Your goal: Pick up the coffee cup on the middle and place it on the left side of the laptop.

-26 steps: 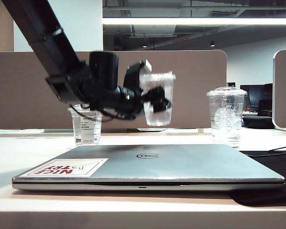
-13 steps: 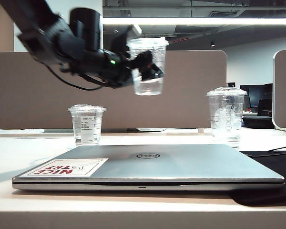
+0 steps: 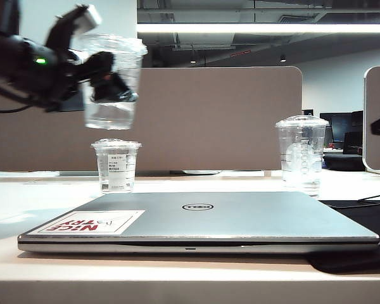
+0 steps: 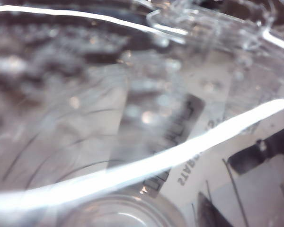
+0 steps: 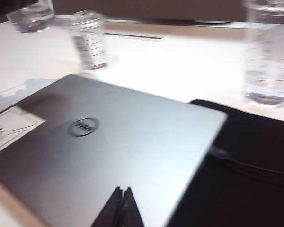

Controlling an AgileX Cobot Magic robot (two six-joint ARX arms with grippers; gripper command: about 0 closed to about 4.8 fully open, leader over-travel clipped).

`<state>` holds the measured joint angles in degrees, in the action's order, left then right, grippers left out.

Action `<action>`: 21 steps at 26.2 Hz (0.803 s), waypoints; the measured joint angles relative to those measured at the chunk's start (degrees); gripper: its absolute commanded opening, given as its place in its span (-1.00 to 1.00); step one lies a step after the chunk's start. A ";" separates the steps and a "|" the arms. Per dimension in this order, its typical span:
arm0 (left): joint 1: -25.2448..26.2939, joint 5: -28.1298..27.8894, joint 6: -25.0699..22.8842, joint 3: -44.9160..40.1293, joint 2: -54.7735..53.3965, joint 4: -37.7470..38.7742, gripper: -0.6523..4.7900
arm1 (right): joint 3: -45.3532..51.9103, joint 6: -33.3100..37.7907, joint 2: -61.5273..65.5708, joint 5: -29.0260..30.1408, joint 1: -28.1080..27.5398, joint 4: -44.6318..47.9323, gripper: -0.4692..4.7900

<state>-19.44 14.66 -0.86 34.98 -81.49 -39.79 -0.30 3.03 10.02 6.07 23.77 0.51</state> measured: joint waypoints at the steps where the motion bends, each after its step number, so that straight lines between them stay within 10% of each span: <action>1: 0.04 -0.72 -0.02 -1.81 1.46 -0.11 0.60 | 0.00 -0.02 0.00 0.02 1.25 0.00 -0.84; 21: 3.82 -13.18 2.62 -22.27 -0.59 -15.56 0.60 | -0.02 -0.02 1.22 0.17 11.58 -0.04 -0.84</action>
<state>-15.62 1.48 1.76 12.71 -82.08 -55.35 -0.32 3.01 11.25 6.24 35.35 0.47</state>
